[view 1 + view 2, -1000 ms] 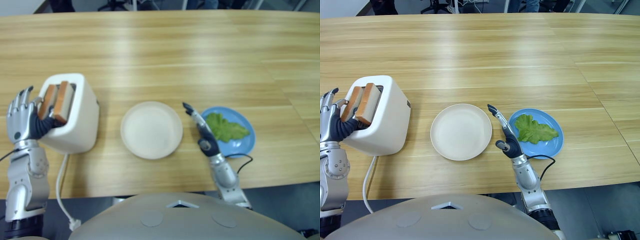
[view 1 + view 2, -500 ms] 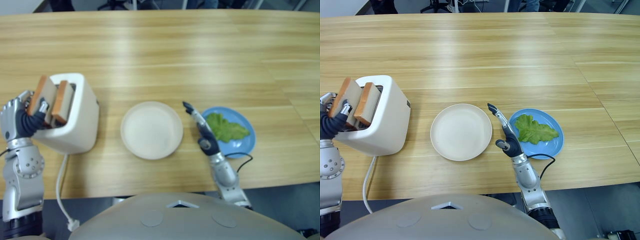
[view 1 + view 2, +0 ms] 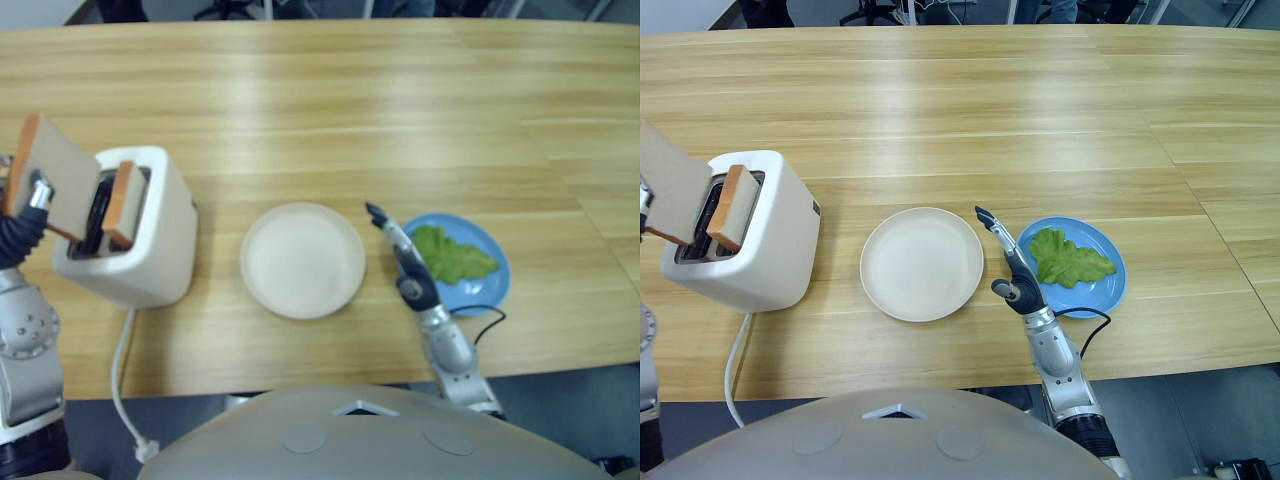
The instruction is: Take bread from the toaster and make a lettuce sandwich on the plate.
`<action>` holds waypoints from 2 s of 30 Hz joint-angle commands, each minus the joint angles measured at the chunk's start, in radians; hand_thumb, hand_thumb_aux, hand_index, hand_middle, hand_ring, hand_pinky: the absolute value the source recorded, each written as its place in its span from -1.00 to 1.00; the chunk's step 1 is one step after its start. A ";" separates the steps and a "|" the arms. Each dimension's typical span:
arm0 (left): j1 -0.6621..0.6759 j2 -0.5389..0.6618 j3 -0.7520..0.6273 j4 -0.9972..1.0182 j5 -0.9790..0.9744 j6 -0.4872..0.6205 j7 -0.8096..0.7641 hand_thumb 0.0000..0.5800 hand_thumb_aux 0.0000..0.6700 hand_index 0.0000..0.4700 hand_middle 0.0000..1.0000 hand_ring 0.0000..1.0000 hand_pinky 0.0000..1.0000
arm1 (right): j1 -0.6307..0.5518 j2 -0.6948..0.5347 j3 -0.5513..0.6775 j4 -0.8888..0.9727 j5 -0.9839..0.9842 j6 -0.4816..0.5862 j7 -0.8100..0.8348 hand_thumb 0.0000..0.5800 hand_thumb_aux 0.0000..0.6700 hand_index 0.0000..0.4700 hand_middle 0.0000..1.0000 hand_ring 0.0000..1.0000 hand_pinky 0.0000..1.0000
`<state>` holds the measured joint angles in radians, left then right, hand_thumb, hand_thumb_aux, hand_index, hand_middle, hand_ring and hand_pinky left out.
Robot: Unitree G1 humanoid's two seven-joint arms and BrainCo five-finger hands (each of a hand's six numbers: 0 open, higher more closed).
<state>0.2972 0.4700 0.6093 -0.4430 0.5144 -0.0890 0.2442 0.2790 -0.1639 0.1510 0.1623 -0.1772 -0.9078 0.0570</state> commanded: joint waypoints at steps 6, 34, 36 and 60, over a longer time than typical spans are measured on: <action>-0.184 0.066 -0.032 -0.105 -0.139 -0.009 -0.121 1.00 1.00 0.96 1.00 1.00 1.00 | -0.034 -0.010 -0.041 -0.018 -0.054 -0.041 -0.028 -1.00 -1.00 -1.00 -1.00 -1.00 -1.00; -0.454 -0.006 -0.865 0.147 -0.419 0.223 -0.751 1.00 1.00 0.96 1.00 1.00 1.00 | -0.180 -0.226 -0.175 -0.297 -0.736 -0.214 -0.280 -1.00 -1.00 -1.00 -1.00 -1.00 -1.00; -0.453 -0.018 -0.890 0.207 -0.414 0.218 -0.760 1.00 1.00 0.96 1.00 1.00 1.00 | -0.180 -0.264 -0.104 -0.232 -0.744 -0.204 -0.238 -1.00 -1.00 -1.00 -1.00 -1.00 -1.00; -0.447 -0.096 -1.001 0.683 -0.224 0.007 -0.679 1.00 1.00 0.96 1.00 1.00 1.00 | -0.308 -0.365 0.240 0.095 -0.660 0.008 -0.015 -1.00 -1.00 -1.00 -1.00 -1.00 -1.00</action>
<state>-0.1637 0.3799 -0.3607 0.2164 0.2695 -0.0705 -0.4307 -0.0205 -0.5273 0.3768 0.2480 -0.8487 -0.9214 0.0226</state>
